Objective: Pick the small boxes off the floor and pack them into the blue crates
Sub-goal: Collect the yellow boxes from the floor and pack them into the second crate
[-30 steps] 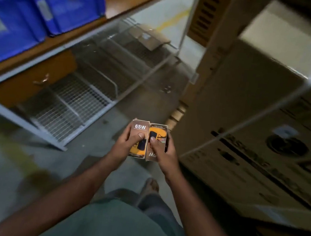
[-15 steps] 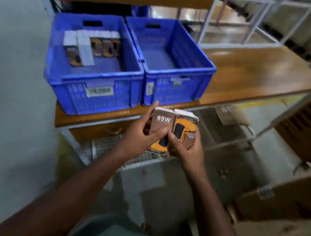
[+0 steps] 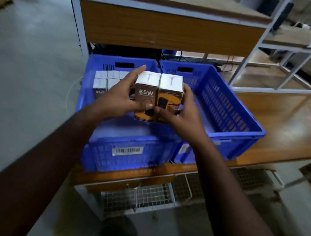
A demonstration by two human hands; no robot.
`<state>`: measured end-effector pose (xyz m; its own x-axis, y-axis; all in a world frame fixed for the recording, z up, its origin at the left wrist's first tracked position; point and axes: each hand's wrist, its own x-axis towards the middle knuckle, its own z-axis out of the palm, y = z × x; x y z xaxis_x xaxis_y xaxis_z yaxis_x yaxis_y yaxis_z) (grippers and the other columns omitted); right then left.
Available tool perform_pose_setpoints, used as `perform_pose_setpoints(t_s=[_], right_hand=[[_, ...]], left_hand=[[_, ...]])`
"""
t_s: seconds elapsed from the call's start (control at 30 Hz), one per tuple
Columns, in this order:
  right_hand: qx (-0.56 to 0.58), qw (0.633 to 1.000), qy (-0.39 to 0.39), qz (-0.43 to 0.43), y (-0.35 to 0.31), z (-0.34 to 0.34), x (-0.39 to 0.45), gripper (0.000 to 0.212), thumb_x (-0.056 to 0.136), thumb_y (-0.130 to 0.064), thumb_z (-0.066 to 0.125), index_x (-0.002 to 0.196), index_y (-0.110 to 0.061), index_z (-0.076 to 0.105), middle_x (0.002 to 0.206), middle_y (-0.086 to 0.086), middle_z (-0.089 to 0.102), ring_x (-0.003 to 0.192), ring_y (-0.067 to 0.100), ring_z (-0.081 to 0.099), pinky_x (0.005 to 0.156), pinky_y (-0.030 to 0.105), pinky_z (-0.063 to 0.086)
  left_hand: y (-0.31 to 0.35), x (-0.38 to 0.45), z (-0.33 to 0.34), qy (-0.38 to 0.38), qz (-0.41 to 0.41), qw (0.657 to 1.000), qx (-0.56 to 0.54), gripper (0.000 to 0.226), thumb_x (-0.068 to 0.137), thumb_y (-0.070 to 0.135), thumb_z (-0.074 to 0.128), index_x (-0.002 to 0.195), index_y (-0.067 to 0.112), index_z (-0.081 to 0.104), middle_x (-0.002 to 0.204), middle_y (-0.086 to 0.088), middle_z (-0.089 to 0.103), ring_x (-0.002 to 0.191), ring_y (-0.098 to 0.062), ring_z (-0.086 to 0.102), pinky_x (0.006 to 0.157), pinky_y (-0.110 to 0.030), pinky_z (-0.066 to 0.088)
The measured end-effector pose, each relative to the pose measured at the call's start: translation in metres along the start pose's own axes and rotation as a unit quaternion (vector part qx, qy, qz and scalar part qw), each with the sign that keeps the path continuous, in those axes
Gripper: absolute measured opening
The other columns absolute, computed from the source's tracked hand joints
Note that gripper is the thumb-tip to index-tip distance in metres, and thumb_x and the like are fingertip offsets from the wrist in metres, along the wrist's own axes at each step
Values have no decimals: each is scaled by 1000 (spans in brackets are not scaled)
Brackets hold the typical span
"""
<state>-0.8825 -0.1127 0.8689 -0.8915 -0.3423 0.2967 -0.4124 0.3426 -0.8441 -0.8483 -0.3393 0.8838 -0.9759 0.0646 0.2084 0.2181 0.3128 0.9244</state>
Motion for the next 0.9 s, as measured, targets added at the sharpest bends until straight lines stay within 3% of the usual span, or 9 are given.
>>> perform_pose_setpoints(t_s=[0.07,0.13,0.23,0.37,0.47,0.63,0.77,0.9], right_hand=[[-21,1000,-4,21,9,18,31,95,68,-51,88,146,-33,37,135,-12,61,117,8,63,98,45,56],[-48,998,-10,36,19,35,60,112,59,-54,86,151,-32,26,133,-7,63,111,13,67,94,47,57],[-113,992,-40,36,30,54,98,132,59,-50,89,157,-38,2,139,5,60,116,24,66,94,43,57],[-223,971,-89,15,42,63,144,101,65,-25,89,148,-21,32,133,13,54,117,36,59,81,40,54],[-255,961,-109,5,56,73,172,78,75,-17,83,138,-8,37,134,22,52,116,45,57,80,42,47],[-298,940,-166,23,75,89,210,61,89,-12,66,139,-10,32,137,27,46,113,48,60,83,47,48],[-291,927,-225,76,86,105,227,58,97,-12,57,145,-10,25,129,28,58,114,45,61,82,43,44],[-250,938,-213,110,107,128,237,48,107,-13,37,152,-9,22,135,27,56,118,42,60,87,44,45]], left_hand=[[-15,21,-19,-8,-25,1000,18,110,74,16,89,160,32,22,141,19,50,125,7,54,96,-24,54],[-35,44,-35,-14,-46,996,75,113,71,8,91,159,29,24,135,16,53,117,8,57,95,-24,55],[-63,75,-54,3,-71,981,182,116,58,20,95,153,29,28,136,0,53,118,-14,58,100,-38,53],[-99,114,-66,19,-113,950,290,101,57,19,96,142,16,41,127,-4,52,114,-21,55,91,-35,51],[-121,142,-68,17,-146,927,345,98,48,40,91,132,19,45,121,-6,57,105,-24,63,74,-30,51],[-143,174,-54,8,-190,872,451,80,65,25,85,132,18,42,130,-14,51,114,-37,59,93,-48,53],[-157,189,-49,33,-192,824,532,73,66,34,84,125,14,47,122,-15,60,114,-37,59,96,-43,49],[-174,192,-42,31,-239,757,608,79,78,36,78,139,4,39,139,-20,47,133,-38,42,114,-47,34]])
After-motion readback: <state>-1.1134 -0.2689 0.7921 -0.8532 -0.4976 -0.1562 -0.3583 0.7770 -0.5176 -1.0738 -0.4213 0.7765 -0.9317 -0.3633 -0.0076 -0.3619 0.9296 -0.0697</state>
